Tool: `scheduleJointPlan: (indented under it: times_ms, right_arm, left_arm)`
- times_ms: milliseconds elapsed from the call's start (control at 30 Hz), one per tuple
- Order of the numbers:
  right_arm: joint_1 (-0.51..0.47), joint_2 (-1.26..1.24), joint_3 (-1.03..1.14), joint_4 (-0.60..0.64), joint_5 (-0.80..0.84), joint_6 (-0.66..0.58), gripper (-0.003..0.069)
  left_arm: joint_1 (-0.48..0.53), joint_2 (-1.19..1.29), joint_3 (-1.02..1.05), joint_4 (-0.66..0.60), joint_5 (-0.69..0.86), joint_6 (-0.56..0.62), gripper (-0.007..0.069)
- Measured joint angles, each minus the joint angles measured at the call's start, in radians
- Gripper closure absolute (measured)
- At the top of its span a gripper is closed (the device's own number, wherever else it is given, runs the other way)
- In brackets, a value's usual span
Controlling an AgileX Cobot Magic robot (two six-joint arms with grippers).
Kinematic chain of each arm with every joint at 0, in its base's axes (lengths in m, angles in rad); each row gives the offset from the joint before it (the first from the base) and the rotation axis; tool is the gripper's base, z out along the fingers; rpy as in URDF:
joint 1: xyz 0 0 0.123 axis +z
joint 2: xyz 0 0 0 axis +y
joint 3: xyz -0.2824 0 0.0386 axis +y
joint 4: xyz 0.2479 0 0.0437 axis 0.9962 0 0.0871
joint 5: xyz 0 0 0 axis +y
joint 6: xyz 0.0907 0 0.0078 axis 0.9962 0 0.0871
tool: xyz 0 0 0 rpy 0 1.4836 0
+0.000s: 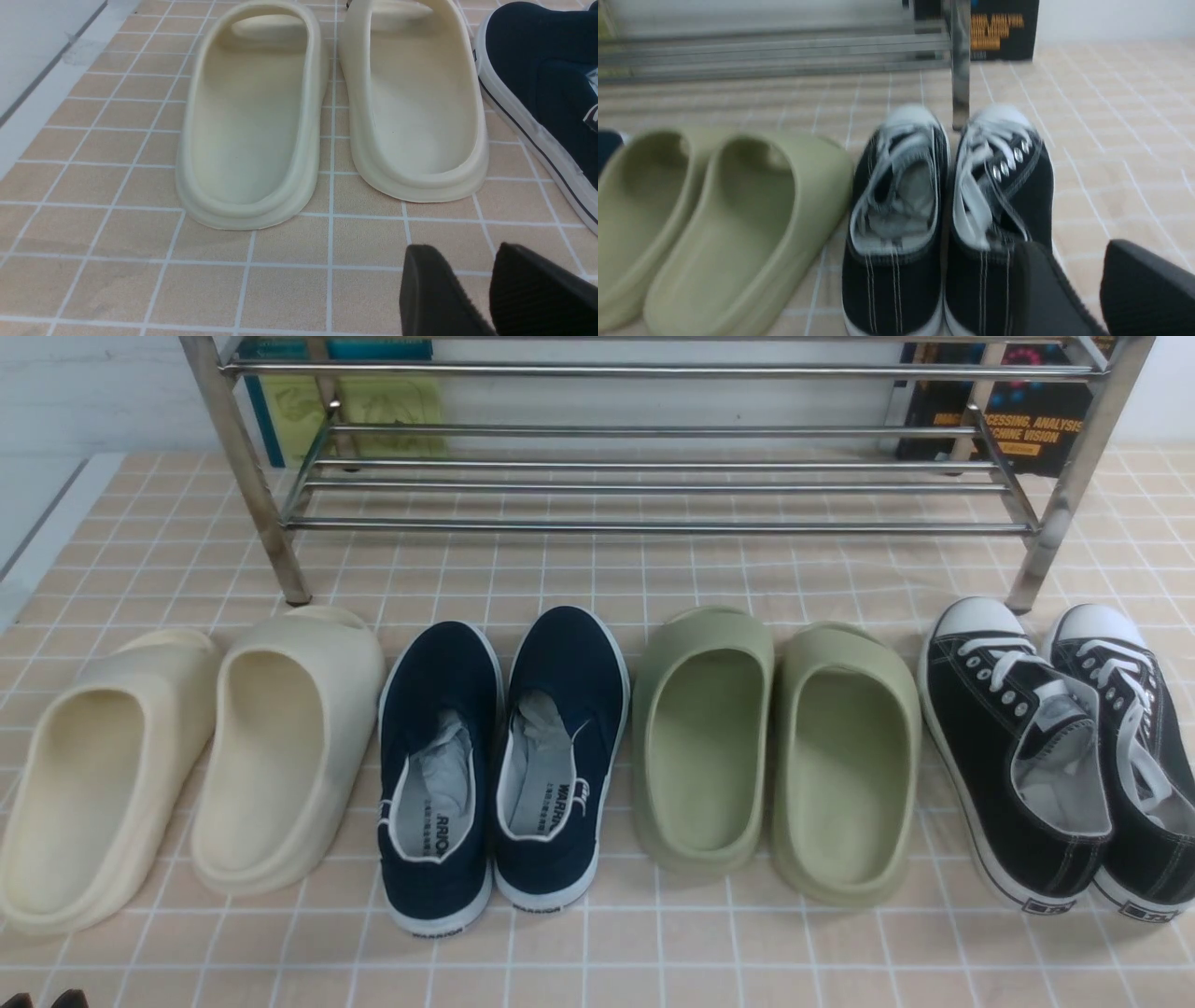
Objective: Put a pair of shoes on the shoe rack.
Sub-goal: Use the right arm to grab the shoe closest to it
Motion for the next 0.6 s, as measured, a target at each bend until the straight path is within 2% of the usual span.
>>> scheduleJointPlan:
  times_ms: [200,467,567,600]
  right_arm:
    - [0.0,0.0,0.0,-0.003,-0.207,0.003,0.0419]
    - [0.0,0.001,-0.003,0.01,-0.588,0.098,0.0424]
    - [0.0,0.041,-0.068,0.01,-0.566,0.074,0.0471]
    - [0.0,0.079,-0.119,0.01,-0.531,0.051,0.052]
  left_arm:
    - [0.0,0.0,0.0,0.0,0.0,0.0,0.0384]
    - [0.0,0.0,0.0,0.001,0.0,0.0,0.0384]
    - [0.0,0.0,0.0,0.001,0.0,0.0,0.0384]
    - [0.0,0.0,0.0,0.001,0.0,0.0,0.0384]
